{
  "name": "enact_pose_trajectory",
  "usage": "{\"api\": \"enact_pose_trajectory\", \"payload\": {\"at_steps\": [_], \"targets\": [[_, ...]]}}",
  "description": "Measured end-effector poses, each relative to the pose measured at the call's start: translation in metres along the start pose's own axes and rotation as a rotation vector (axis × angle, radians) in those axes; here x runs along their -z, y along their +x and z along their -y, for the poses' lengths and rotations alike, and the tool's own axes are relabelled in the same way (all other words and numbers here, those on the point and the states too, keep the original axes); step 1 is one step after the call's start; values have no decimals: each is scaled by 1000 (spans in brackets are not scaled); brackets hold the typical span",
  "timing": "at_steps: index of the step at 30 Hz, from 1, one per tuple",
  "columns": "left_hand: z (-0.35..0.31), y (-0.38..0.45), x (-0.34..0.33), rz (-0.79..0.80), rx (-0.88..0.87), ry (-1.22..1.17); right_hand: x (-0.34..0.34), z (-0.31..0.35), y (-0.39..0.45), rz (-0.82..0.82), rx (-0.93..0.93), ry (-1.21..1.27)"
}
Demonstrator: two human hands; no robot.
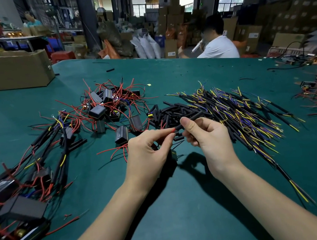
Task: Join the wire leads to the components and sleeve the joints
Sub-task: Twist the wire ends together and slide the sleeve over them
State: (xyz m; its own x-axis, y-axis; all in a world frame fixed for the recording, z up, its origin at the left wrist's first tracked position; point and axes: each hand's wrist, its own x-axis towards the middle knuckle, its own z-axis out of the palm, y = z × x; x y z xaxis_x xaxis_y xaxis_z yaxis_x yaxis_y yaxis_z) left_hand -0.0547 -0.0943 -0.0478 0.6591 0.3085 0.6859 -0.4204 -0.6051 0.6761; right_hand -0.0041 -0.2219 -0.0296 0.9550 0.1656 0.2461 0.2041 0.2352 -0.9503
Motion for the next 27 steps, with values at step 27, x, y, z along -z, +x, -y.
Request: {"api": "enact_pose_trajectory", "payload": {"at_steps": [27], "targets": [[1,6,17,281,159,66,18,5,9,27,162,-306]]}}
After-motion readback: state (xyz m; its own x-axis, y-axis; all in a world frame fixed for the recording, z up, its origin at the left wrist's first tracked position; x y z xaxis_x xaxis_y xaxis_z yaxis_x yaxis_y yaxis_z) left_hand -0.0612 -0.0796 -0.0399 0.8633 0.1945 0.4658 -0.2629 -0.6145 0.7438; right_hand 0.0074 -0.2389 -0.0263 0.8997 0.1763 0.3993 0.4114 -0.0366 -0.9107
